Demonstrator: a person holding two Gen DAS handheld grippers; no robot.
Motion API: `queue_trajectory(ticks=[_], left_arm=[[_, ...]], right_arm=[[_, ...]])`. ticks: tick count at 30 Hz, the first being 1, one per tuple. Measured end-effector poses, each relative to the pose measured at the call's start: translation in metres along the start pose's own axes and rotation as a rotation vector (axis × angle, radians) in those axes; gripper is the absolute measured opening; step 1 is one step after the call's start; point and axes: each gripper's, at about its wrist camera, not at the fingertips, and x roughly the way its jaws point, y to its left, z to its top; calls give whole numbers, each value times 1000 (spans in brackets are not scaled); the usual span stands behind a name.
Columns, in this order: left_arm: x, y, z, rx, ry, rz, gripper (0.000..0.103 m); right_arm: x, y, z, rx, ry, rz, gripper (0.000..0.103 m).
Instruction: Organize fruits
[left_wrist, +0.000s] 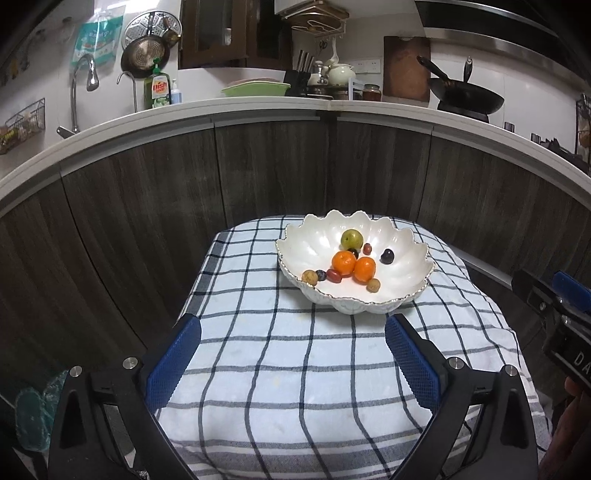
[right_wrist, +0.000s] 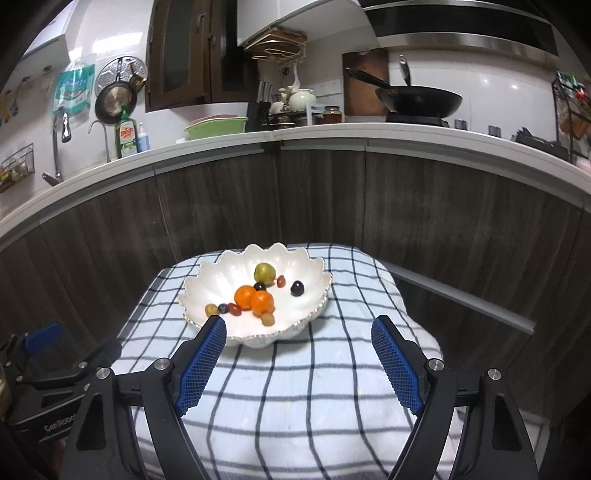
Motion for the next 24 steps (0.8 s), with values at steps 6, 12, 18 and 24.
queue_trajectory(ticks=[6, 12, 18, 24], left_arm=[[-7, 3, -7, -19, 12, 13, 102], [-14, 1, -11, -14, 10, 16, 102], [-23, 3, -14, -19, 1, 15, 102], [-25, 2, -15, -18, -2, 13, 102]], right_arm=[[-9, -5, -9, -5, 4, -14, 82], [-14, -10, -12, 0, 8, -17, 82], [-23, -11, -14, -8, -11, -19, 82], [-27, -11, -15, -11, -10, -12, 82]])
